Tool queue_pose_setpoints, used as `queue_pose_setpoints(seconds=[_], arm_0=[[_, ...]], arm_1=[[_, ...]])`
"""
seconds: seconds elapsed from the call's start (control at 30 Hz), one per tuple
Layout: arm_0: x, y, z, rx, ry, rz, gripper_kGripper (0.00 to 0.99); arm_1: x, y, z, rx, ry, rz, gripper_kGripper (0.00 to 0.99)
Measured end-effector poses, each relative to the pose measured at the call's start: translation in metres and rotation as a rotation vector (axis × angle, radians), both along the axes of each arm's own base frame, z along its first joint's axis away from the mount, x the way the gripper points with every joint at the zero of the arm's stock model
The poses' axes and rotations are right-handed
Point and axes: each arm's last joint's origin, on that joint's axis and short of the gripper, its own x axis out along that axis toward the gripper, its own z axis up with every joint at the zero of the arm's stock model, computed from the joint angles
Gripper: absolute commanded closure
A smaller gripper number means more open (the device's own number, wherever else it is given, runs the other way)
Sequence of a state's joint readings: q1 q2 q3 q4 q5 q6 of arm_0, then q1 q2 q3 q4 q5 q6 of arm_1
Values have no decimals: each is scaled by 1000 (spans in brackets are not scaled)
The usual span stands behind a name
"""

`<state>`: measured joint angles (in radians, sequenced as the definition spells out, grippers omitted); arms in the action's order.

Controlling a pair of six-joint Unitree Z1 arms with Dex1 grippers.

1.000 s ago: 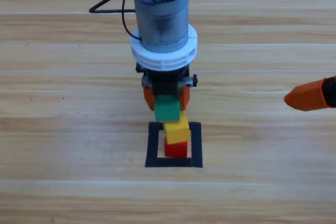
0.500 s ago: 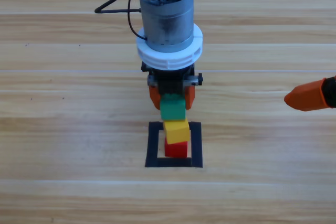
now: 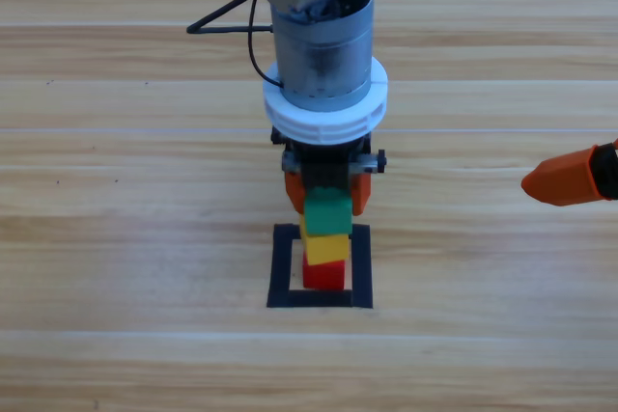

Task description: Stack the blocks in the rectangular block: red at the bottom, yellow in the middle, green on top

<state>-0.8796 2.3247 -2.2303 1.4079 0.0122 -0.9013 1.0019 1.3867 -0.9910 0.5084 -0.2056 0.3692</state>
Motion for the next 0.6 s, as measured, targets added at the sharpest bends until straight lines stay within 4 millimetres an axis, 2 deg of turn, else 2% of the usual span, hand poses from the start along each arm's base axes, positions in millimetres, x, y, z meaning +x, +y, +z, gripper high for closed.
queue_pose_setpoints(seconds=[0.6], arm_0=[[0,1,-3,23,-10,0,990]], arm_1=[[1,2,-2,-2,15,10,4]])
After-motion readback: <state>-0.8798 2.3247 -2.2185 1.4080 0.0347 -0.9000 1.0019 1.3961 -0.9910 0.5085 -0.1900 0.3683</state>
